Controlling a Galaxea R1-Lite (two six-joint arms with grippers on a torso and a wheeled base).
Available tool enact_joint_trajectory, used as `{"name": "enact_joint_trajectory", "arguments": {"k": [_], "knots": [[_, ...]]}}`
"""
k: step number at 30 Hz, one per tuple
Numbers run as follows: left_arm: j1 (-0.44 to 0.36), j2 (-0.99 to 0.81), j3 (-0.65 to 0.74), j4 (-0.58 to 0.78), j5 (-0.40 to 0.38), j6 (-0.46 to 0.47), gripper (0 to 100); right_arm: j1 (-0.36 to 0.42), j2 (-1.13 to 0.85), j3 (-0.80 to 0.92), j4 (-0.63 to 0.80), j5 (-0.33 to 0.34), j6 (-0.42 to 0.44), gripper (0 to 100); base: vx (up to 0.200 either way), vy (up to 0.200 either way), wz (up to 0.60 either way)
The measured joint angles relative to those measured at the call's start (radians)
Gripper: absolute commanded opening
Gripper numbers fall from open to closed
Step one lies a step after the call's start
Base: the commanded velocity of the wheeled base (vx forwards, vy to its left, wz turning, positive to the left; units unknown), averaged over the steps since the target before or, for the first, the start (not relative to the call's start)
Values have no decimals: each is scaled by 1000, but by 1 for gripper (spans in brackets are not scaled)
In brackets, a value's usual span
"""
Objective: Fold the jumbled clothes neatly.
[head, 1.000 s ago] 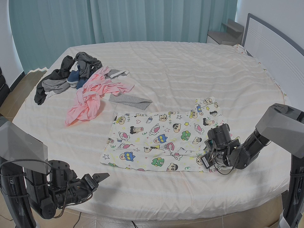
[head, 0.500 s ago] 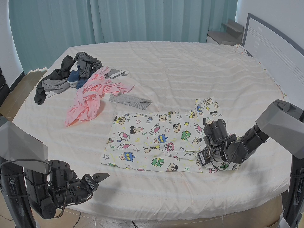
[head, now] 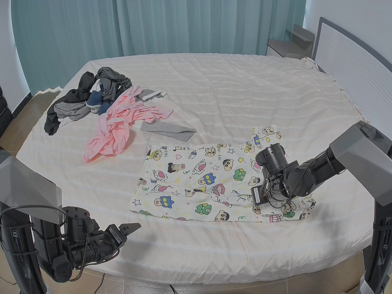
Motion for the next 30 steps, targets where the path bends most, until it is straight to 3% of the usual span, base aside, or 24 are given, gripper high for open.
{"name": "enact_joint_trajectory", "arguments": {"k": [6, 7, 23, 30], "knots": [[0, 0, 0, 0, 0, 0, 100, -8, 8, -17, 7, -1, 27, 0, 0, 0, 0], [0, 1, 0, 0, 0, 0, 100, -8, 11, -19, 7, -2, 33, 100, 0, 0, 0], [-1, 6, 0, 0, 0, 0, 100, -45, -16, 23, 8, 3, 116, 100, 0, 0, 0], [-1, 7, 0, 0, 1, 1, 100, -136, -123, 149, 4, 111, 139, 100, 0, 0, 0]]}}
